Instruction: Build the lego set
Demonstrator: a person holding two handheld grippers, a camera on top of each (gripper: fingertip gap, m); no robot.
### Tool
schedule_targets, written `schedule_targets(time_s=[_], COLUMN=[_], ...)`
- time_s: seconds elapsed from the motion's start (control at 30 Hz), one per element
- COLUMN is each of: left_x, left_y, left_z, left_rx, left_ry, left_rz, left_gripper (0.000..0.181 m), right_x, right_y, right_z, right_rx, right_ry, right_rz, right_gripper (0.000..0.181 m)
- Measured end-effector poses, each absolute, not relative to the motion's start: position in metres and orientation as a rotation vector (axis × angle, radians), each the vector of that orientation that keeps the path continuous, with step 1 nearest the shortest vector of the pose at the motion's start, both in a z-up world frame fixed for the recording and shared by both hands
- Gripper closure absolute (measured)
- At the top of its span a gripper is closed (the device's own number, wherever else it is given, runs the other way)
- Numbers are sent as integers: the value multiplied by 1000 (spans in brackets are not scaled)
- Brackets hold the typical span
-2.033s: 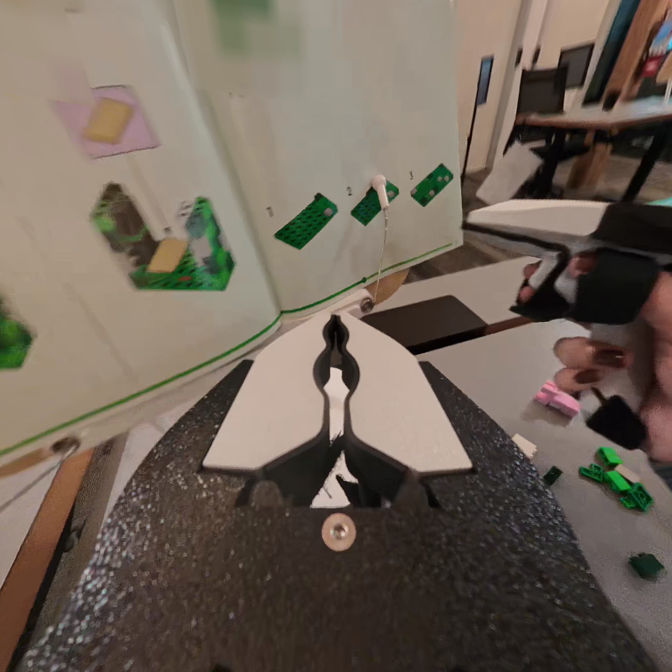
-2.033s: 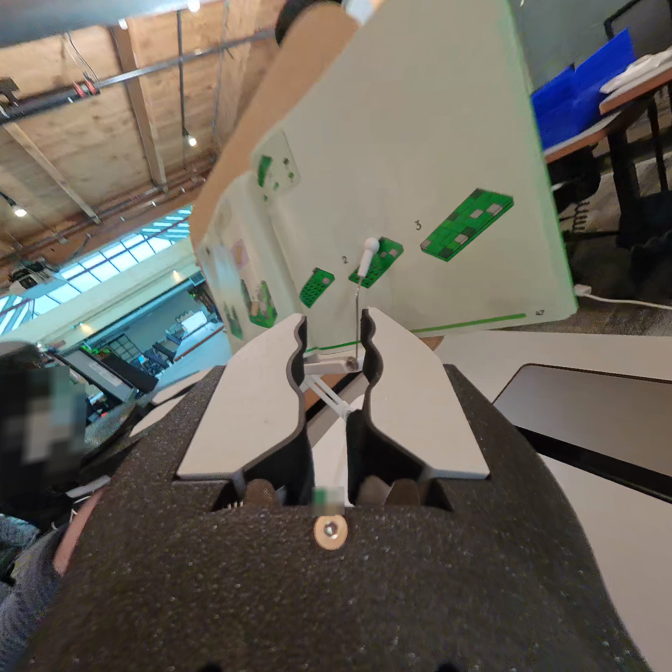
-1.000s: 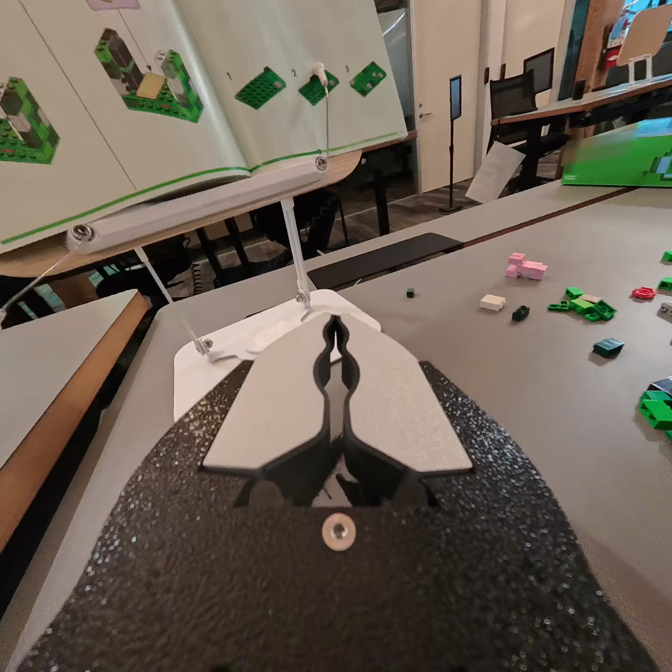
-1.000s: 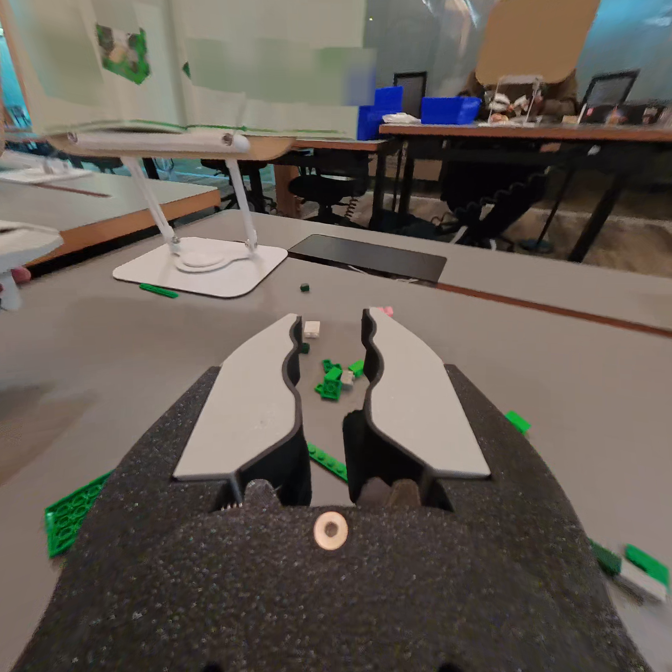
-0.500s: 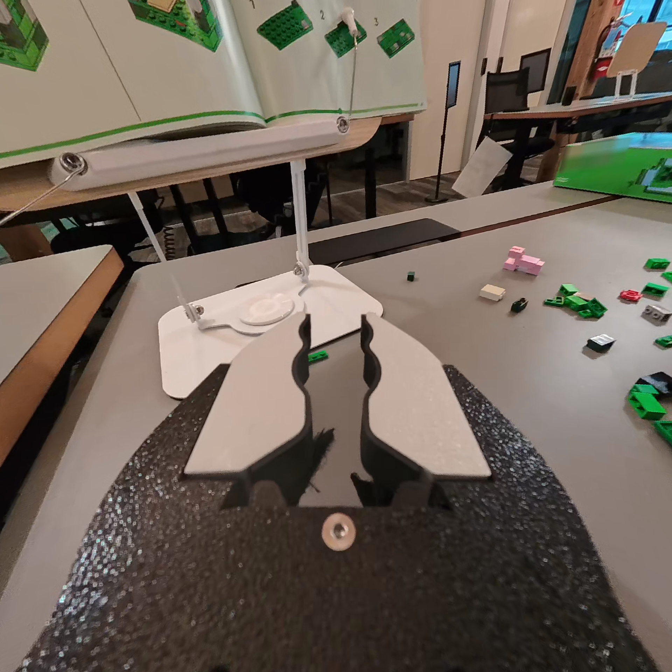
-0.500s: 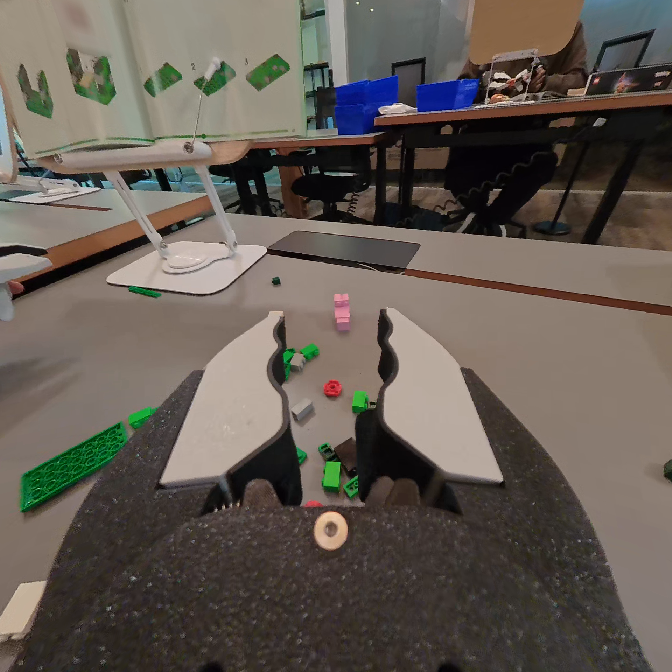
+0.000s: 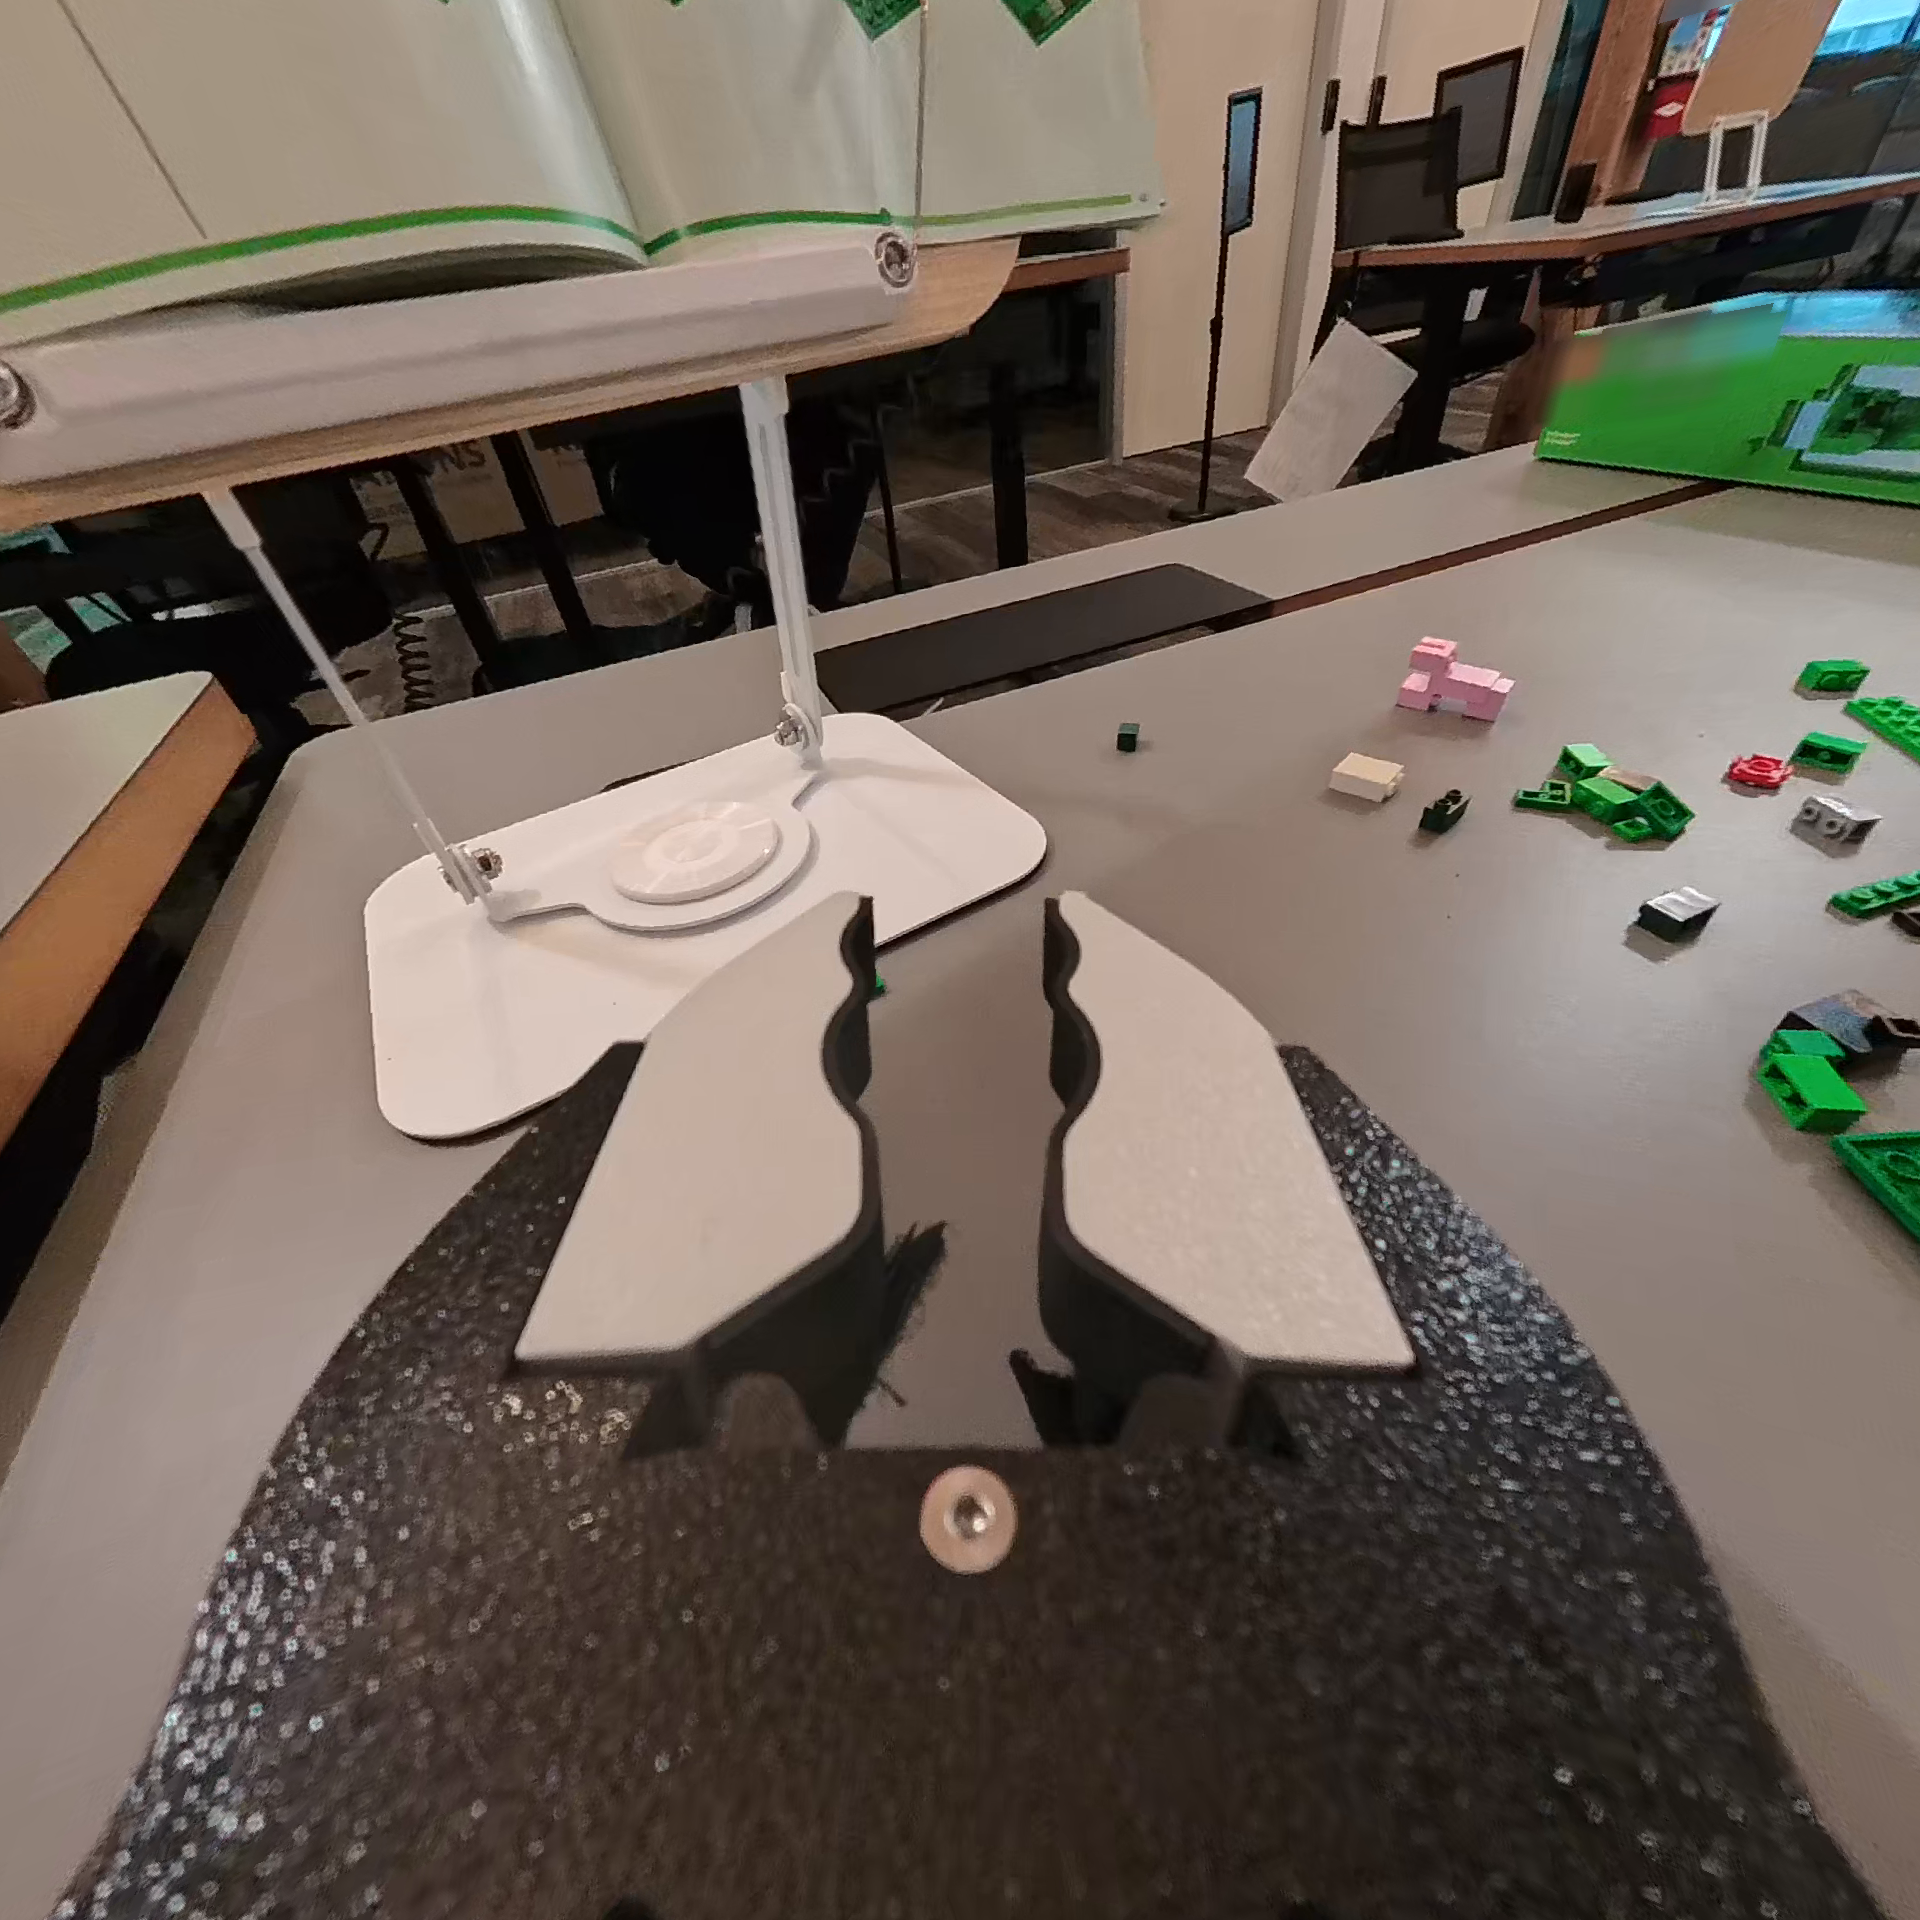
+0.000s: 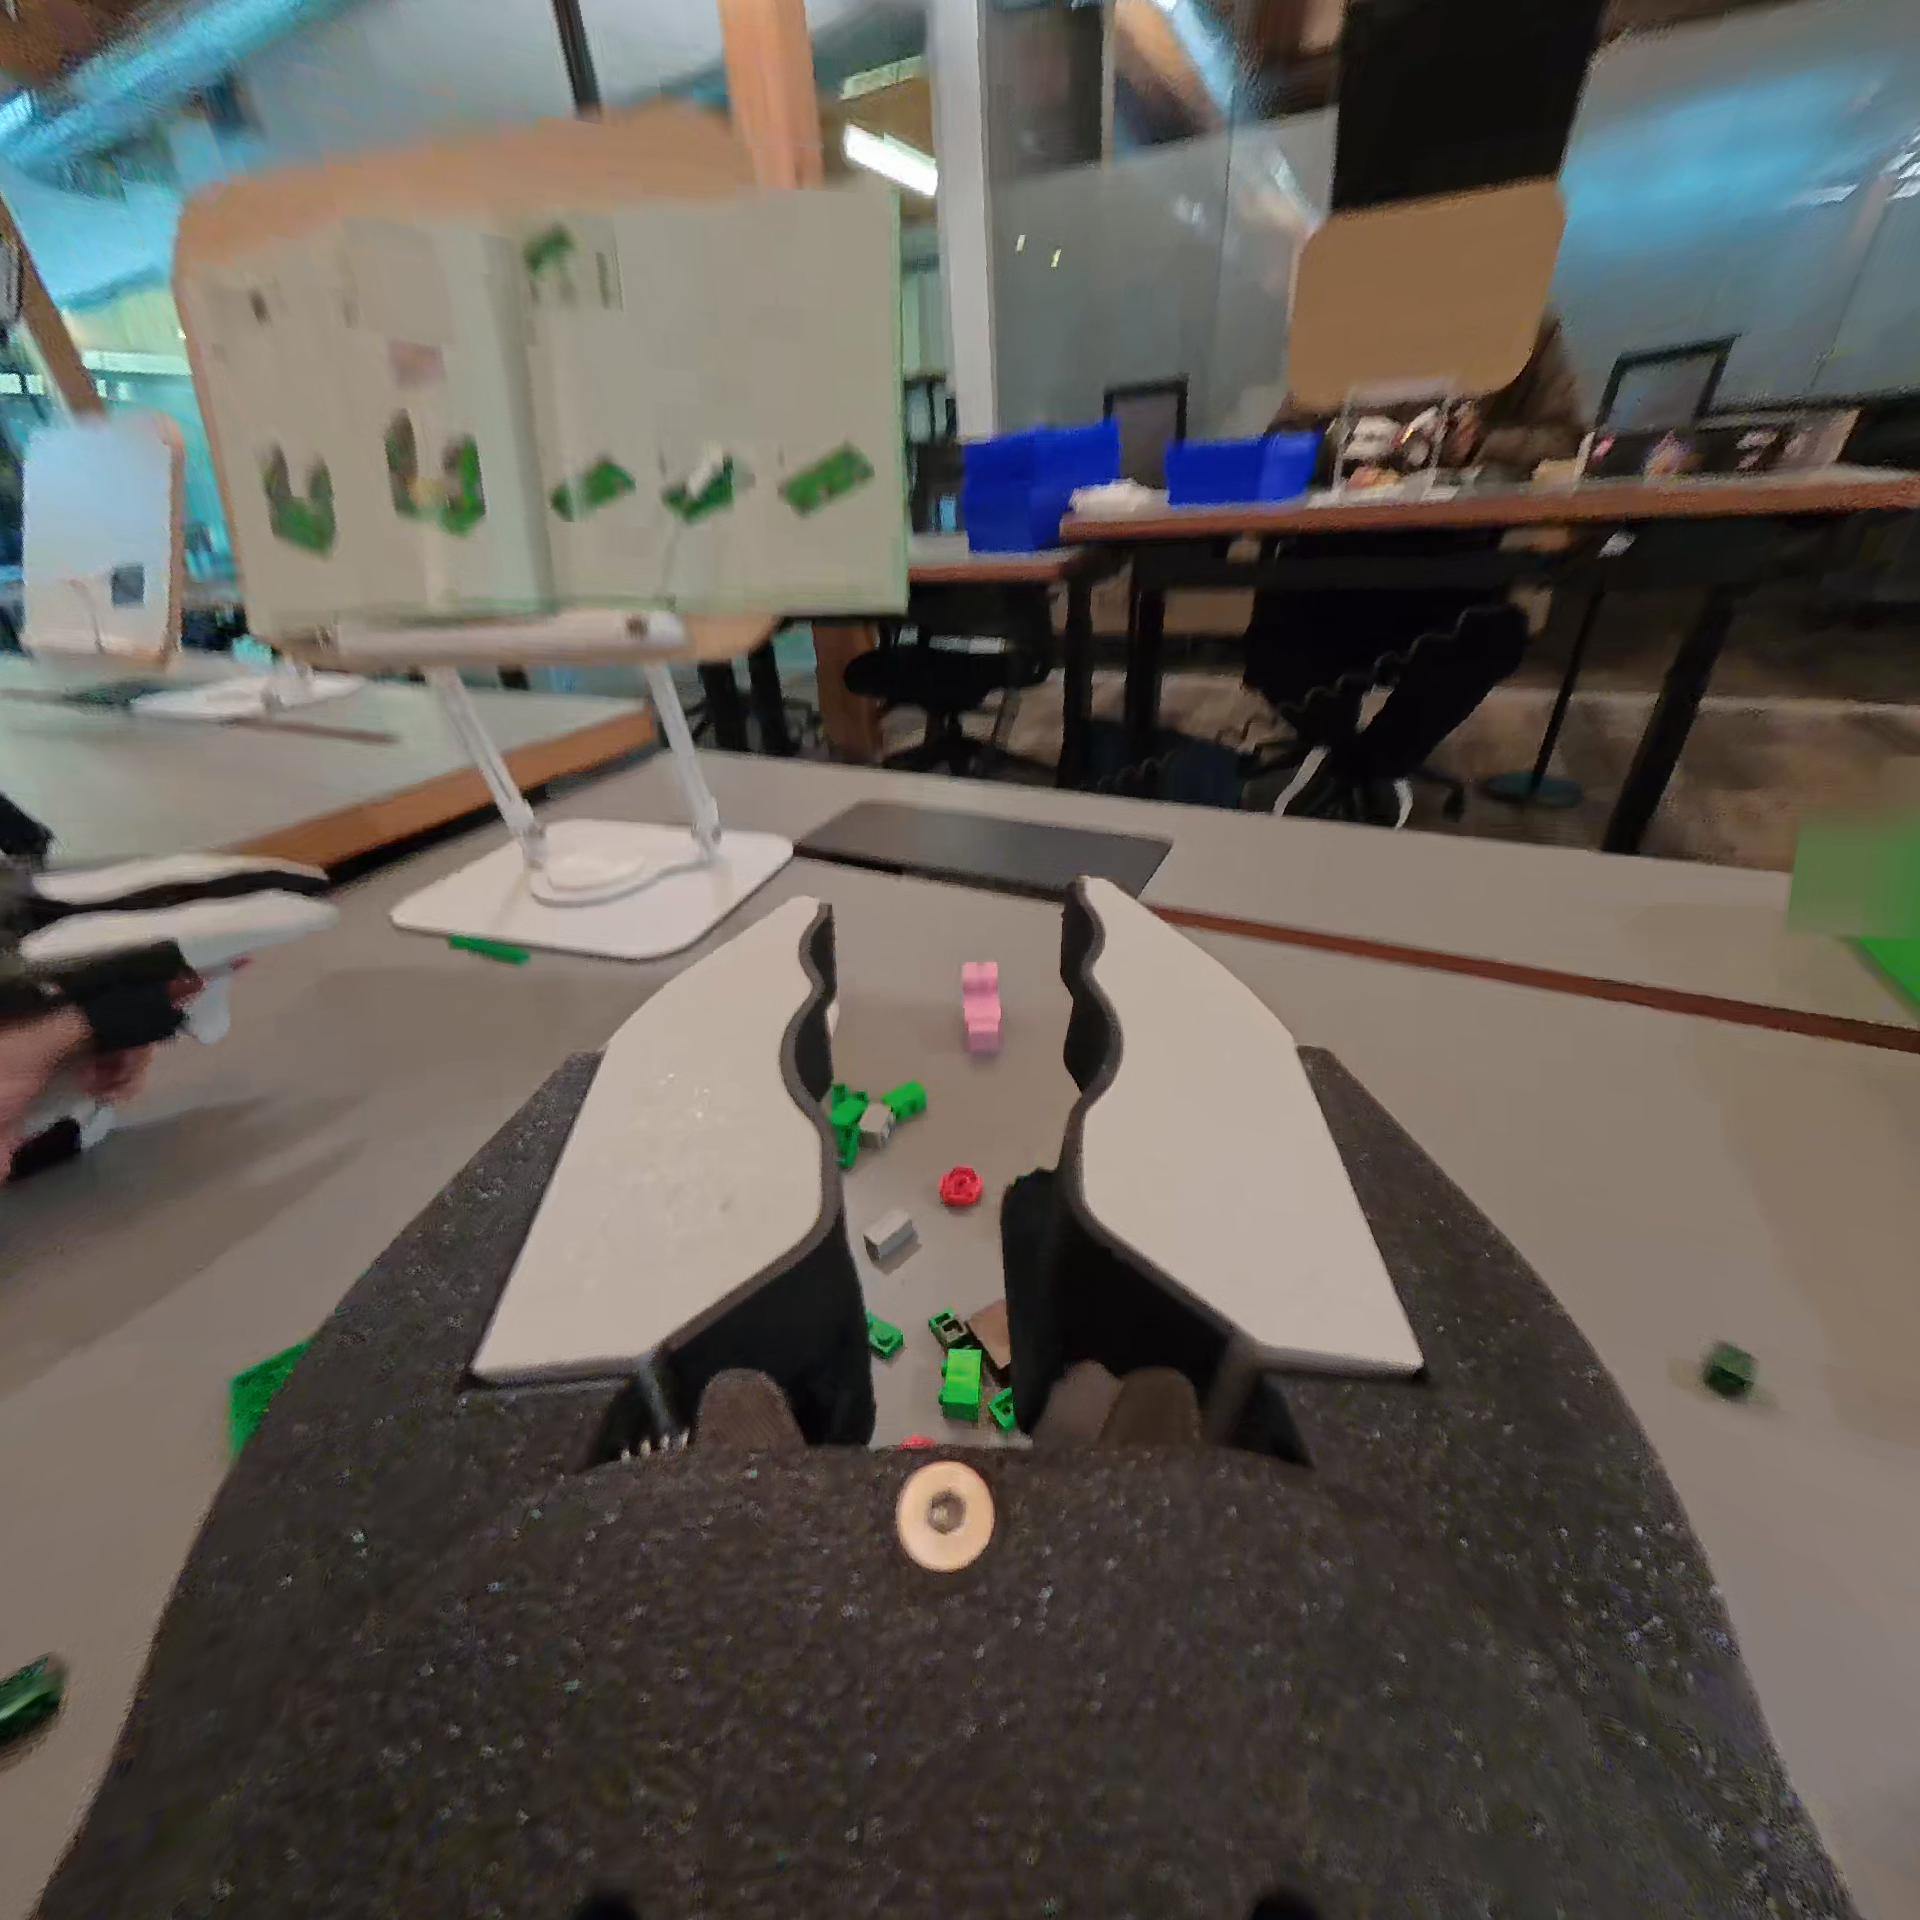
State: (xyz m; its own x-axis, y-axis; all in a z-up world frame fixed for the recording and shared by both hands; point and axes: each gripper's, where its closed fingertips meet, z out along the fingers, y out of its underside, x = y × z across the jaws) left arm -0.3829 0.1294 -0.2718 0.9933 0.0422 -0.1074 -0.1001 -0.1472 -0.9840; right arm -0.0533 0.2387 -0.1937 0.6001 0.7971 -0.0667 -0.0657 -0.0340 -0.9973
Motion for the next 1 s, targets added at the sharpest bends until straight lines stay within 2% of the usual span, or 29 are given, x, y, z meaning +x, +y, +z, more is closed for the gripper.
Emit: schedule_targets(time_s=[0.17,0.33,0.5,0.63,0.77,1.0], left_x=[-381,-385,-387,-385,-384,-386], left_y=[130,130,129,130,130,129], left_z=[-273,-271,-270,-271,-271,-270], left_rx=[-1719,-1710,-1699,-1703,-1701,-1689], left_ry=[66,41,30,53,71,74], left_rz=[143,135,166,216,276,366], left_gripper=[150,150,151,154,157,163], right_x=[39,219,360,381,383,403], right_y=[222,235,255,280,296,317], right_z=[-147,-101,-126,-180,-218,-234], right_rx=[-1403,-1411,-1590,-1849,-1997,-1994], right_ry=[-538,-308,-305,-529,-681,-713], right_rz=[674,310,107,230,261,104], right_gripper=[145,152,172,180,178,158])
